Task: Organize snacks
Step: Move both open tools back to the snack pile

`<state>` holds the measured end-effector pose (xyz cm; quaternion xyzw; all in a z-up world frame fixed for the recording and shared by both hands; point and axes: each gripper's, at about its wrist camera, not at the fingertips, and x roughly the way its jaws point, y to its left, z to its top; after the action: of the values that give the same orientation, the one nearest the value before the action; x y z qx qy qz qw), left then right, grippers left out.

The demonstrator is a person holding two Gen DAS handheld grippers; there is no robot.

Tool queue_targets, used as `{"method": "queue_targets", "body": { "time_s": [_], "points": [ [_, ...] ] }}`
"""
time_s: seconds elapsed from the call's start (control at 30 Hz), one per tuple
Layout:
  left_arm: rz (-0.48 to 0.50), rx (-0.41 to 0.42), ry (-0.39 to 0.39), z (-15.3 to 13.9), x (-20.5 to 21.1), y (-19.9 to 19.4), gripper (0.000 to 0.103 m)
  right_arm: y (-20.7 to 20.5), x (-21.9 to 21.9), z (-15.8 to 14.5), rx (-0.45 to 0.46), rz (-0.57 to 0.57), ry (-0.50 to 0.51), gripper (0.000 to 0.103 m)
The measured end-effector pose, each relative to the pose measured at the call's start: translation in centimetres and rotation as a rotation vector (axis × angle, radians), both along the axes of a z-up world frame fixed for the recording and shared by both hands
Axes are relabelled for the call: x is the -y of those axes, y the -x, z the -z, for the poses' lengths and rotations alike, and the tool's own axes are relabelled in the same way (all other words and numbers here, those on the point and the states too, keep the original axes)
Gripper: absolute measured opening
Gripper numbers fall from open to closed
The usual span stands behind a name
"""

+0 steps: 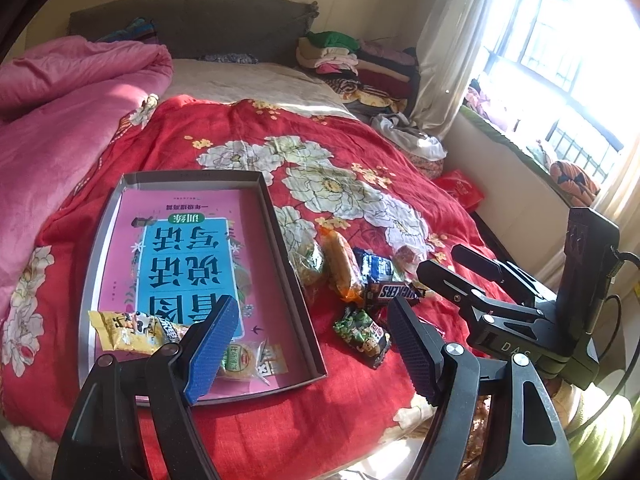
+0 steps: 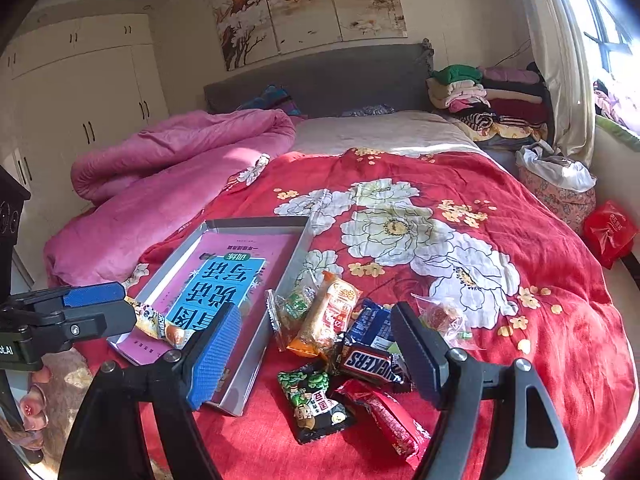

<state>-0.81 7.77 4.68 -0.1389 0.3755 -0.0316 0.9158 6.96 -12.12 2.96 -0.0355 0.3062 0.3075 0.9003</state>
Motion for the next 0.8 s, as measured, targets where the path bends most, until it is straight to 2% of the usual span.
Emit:
{"method": "queue_targets", "body": {
  "time_s": [0.47, 0.8],
  "points": [
    [0.05, -0.021, -0.02, 0.0, 2.2, -1.7, 0.078, -1.7, 3.6, 0.4, -0.017, 0.079, -0.014, 0.077],
    [0.045, -0.054, -0.005, 0.6, 2.7, -3.6, 0.078, -2.2, 4.0, 1.2, -0.002, 0.051, 0.062, 0.077]
  ]
}}
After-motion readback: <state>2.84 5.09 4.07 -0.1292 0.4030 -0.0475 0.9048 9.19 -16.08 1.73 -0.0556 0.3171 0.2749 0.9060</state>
